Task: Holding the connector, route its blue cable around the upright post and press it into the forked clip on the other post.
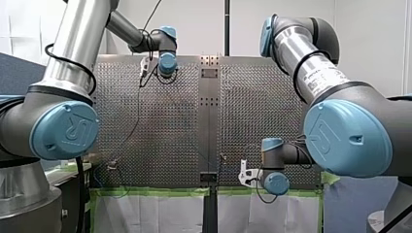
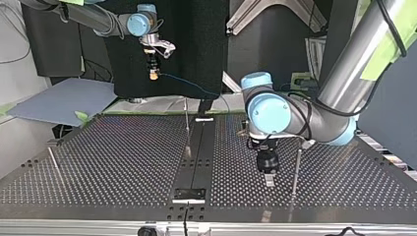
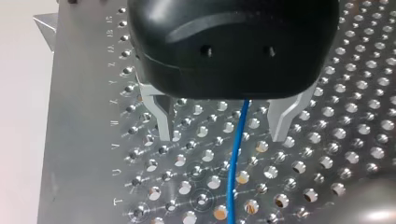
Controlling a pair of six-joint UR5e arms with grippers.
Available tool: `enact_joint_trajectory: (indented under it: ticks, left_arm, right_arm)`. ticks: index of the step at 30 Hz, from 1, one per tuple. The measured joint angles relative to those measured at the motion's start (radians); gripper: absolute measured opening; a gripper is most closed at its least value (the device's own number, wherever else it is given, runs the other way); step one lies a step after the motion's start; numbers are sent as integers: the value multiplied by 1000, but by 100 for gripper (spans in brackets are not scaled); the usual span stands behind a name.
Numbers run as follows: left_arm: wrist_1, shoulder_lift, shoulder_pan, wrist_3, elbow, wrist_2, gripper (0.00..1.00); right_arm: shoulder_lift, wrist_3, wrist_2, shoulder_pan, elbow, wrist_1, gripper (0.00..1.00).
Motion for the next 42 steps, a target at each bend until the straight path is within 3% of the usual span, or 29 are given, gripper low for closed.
enact_joint_trajectory:
  ticks: [12,18,28,42]
  left_arm:
    - [-73,-40,-9,-3,58,-29,100]
    - [-72,-55,-13,-3,58,-33,100]
    - [-68,-131,-37,1,58,-43,100]
    - [-44,-169,-61,19,20,-63,100]
  right_arm:
    - [0,-1,0,0,0,2,0]
    - [0,-1,0,1,0,3,0]
    - [0,-2,0,3,1,4,0]
    - [0,-2,0,4,0,3,0]
